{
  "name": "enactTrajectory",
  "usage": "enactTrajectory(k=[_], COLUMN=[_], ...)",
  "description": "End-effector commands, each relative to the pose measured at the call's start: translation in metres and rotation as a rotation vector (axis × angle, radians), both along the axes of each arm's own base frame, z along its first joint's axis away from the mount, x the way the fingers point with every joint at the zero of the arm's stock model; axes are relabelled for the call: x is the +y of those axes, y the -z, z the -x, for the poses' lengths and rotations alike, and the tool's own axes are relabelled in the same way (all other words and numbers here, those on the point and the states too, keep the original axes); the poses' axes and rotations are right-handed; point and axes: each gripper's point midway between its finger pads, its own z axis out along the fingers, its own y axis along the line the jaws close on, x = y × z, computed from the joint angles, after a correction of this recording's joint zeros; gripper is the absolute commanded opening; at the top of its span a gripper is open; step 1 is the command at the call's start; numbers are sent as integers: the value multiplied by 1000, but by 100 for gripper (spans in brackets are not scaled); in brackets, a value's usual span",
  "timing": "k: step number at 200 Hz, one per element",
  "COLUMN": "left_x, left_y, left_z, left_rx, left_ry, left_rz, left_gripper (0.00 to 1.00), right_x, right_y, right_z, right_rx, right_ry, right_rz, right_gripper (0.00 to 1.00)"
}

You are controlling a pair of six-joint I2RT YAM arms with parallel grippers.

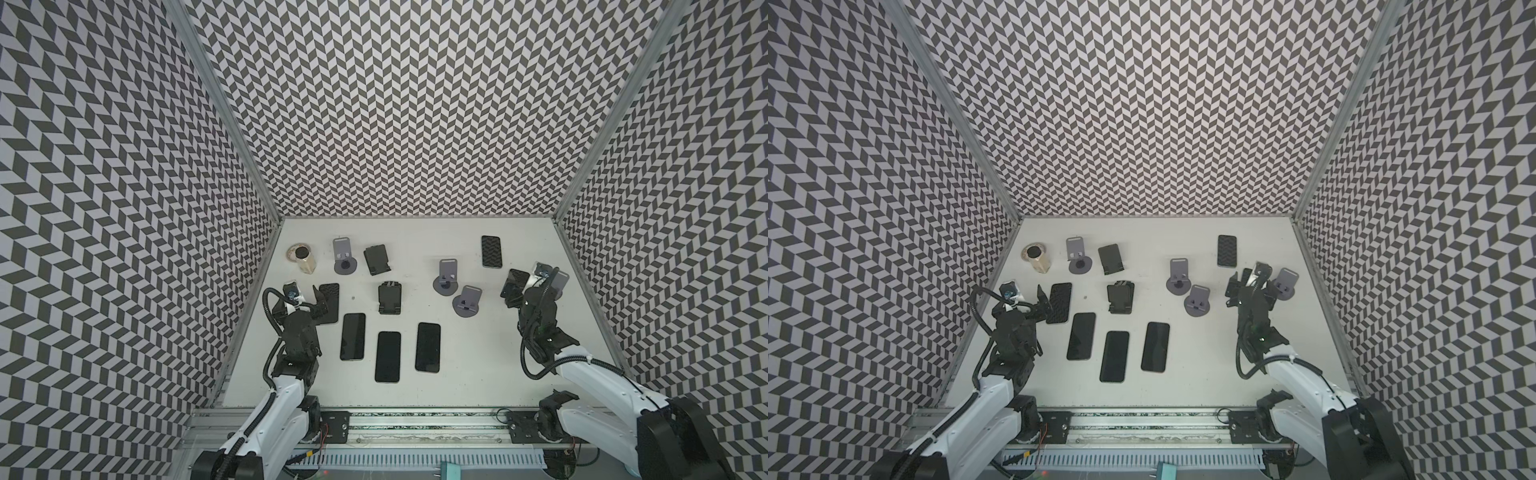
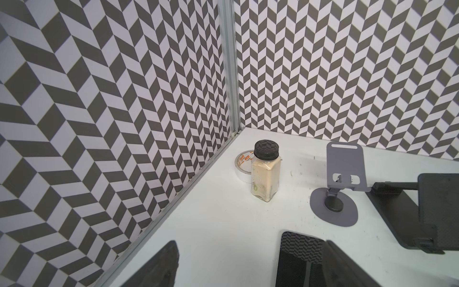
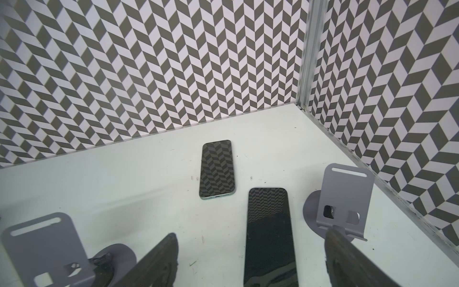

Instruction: Remove the phone from the phone stand

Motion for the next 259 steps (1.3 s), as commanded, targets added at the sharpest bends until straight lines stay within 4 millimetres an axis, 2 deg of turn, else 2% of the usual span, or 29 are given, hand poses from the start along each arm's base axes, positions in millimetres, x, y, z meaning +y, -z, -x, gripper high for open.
enactTrajectory(k=[1,25,34,37,47,70,92,95,108,121,141,155,157,166,190,205,206,212,240,259], left_x=[-11,-20,-22,-23,-24,-28,-30,-30,-33,-36,-47,-53,-54,-56,-55,-56,-56,-54,-25,-25], left_y=[-21,-12,-9,-8,-5,-6,-10,-8,-6,-5,-4,0,0,1,6,5,5,7,26,22], left_z=[-9,-18,-20,-21,-22,-30,-39,-41,-48,-50,-50,-49,-49,-48,-45,-45,-45,-47,-77,-74], left_rx=[-126,-120,-127,-130,-142,-158,-187,-182,-169,-175,-192,-188,-190,-196,-205,-221,-220,-208,-76,-98], left_ry=[75,131,150,157,181,240,295,307,356,393,456,494,498,504,482,462,461,443,198,175], left_rz=[-4,-16,-15,-15,-11,-2,-2,5,34,37,21,3,0,-7,-19,-32,-32,-28,26,12], left_gripper=[91,92,93,93,93,94,94,94,94,94,94,95,96,96,98,100,100,100,100,100], right_x=[2,7,9,9,10,17,24,28,34,31,16,9,9,9,9,-2,-4,-8,-11,-11], right_y=[-13,-2,-5,8,12,3,5,-5,-2,2,6,1,10,16,15,22,18,15,15,15], right_z=[-5,-5,-8,-3,-5,-15,-24,-30,-37,-38,-39,-37,-32,-30,-33,-37,-40,-47,-46,-46], right_rx=[-108,-125,-149,-124,-127,-170,-187,-211,-199,-208,-207,-260,-239,-235,-242,-210,-221,-223,-218,-221], right_ry=[-38,-99,-117,-125,-143,-202,-272,-292,-337,-352,-338,-326,-327,-330,-331,-262,-253,-222,-209,-209], right_rz=[26,83,92,104,120,141,140,147,176,171,114,93,90,88,86,62,60,49,46,47], right_gripper=[91,93,93,93,94,94,94,94,94,94,94,93,93,93,95,96,97,98,99,99])
